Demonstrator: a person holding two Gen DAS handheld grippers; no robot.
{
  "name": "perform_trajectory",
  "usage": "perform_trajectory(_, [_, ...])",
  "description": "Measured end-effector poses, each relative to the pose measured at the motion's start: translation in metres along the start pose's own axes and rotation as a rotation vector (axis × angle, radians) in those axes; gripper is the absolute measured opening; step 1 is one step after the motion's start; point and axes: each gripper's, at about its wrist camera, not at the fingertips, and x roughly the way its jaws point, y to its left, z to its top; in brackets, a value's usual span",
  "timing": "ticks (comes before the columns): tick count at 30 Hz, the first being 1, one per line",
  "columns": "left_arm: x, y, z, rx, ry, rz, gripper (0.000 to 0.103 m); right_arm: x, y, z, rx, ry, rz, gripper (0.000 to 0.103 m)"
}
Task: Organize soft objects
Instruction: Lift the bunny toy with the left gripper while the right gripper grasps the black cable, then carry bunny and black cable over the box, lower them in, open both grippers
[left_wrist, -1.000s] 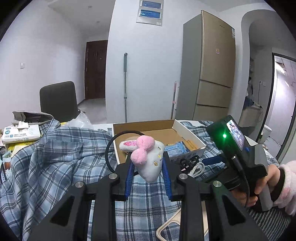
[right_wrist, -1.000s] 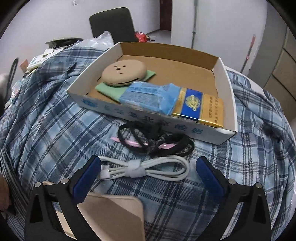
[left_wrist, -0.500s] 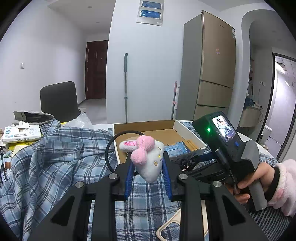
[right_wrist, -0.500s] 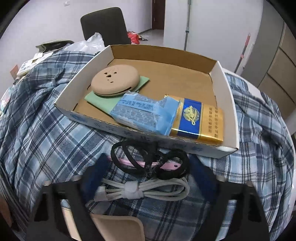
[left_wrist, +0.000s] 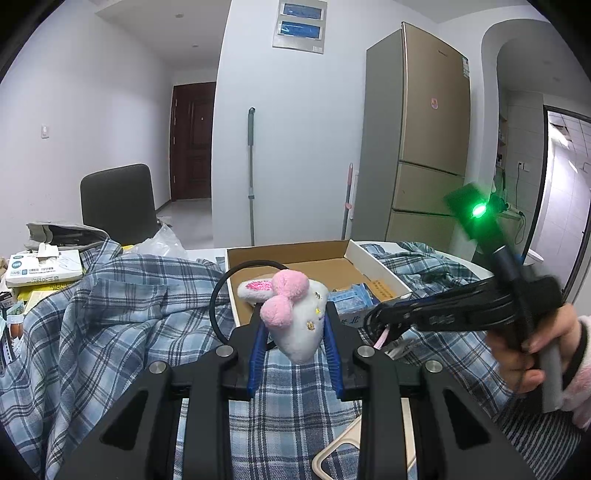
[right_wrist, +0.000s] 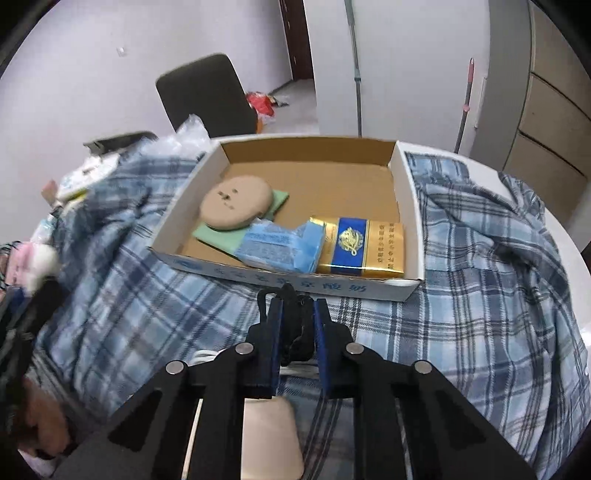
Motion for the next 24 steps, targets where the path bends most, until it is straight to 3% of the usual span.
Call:
perform_trajectory(10, [-0.023, -0.005, 0.016, 0.009, -0.026, -0.007, 0.030, -0.066, 0.013, -0.004, -0.021, -0.128, 0.041, 0.016])
perform_trajectory(14, [-0.038, -0.006, 0.040, 0.003, -0.059, 0.000, 0.030, -0.090, 0.018, 0.000, -0.031, -0.192, 0.059, 0.015])
perform_trajectory(19, [-0.055, -0.020, 0.074, 0.061, -0.149, 0.091, 0.030, -0.119, 0.021, 0.016, -0.027, -0.299, 0.041, 0.016])
perform_trajectory(24, [-0.059, -0.030, 0.108, 0.043, -0.204, 0.097, 0.030, -0.141, 0.021, 0.040, -0.016, -0.399, 0.008, 0.016])
